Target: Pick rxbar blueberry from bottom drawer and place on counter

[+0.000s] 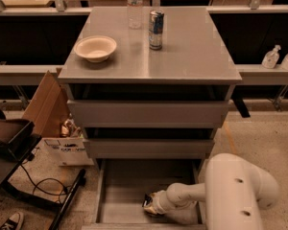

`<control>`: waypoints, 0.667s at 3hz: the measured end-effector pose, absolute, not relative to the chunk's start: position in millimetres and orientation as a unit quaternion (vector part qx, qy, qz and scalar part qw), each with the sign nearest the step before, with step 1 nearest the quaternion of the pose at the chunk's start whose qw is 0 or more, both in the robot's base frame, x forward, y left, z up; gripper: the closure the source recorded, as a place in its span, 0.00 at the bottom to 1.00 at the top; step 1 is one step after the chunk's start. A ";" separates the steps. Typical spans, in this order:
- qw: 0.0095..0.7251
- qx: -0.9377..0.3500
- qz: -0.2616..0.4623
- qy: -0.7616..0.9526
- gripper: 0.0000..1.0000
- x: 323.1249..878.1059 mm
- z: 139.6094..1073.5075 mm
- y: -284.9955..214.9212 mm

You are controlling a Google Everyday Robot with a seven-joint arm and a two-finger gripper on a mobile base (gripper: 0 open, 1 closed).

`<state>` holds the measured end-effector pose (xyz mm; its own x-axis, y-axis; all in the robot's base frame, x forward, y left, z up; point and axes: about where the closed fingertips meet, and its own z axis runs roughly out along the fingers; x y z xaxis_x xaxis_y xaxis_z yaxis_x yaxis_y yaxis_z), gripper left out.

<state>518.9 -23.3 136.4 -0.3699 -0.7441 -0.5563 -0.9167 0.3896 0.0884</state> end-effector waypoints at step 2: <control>0.260 -0.540 0.203 0.775 1.00 474.1 296.2 -83.6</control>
Offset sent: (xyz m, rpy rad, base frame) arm -0.0699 -0.1080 0.2631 0.0856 -0.1169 0.0746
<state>474.1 -83.6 296.2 -0.2823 -0.7301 -0.6223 -0.9415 0.3352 0.0339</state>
